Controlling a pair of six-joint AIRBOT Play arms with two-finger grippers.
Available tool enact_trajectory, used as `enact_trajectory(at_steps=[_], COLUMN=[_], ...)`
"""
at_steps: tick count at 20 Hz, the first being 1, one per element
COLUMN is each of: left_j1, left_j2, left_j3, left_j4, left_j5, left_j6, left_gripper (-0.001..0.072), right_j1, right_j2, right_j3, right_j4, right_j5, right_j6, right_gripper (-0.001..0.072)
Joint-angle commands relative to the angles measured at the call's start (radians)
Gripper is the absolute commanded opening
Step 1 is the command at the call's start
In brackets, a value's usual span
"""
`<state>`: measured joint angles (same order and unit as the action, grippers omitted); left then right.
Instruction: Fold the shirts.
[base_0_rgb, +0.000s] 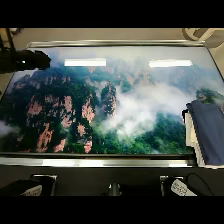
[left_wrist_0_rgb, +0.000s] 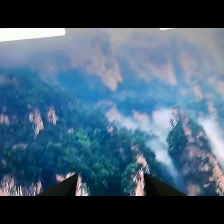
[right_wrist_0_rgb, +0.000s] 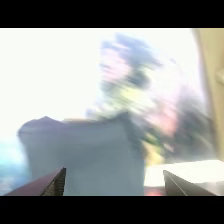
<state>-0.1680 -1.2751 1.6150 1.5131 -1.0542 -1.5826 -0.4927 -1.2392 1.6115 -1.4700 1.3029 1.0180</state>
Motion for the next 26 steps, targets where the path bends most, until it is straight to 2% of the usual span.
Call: enact_trajectory(at_steps=[1,2,3,5,8,26], left_j1=[-0.019,-0.018,-0.019,-0.028,-0.033,-0.033], left_j2=[-0.131,-0.155,-0.153,-0.101,-0.077,-0.077], left_j3=[0.028,0.009,-0.029,-0.116,-0.142,-0.142], left_j4=[0.19,0.19,0.189,0.188,0.189,0.189], left_j5=[-0.349,-0.441,-0.46,-0.389,-0.368,-0.369], left_j6=[-0.13,-0.119,-0.116,-0.132,-0.127,-0.128], left_gripper=[0.0584,0.0583,0.0583,0.0583,0.0583,0.0583], right_j1=[0.294,0.344,0.38,0.432,0.459,0.459], right_j2=[-0.106,-0.15,-0.183,-0.224,-0.225,-0.225], right_j3=[0.023,0.023,0.023,0.023,0.024,0.024], right_j4=[0.027,0.042,0.04,0.027,-0.018,-0.019], right_j5=[0.171,0.246,0.303,0.352,0.345,0.346], right_j6=[0.089,0.088,0.085,0.085,0.085,0.085], right_gripper=[0.0659,0.0683,0.0686,0.0685,0.0682,0.0676])
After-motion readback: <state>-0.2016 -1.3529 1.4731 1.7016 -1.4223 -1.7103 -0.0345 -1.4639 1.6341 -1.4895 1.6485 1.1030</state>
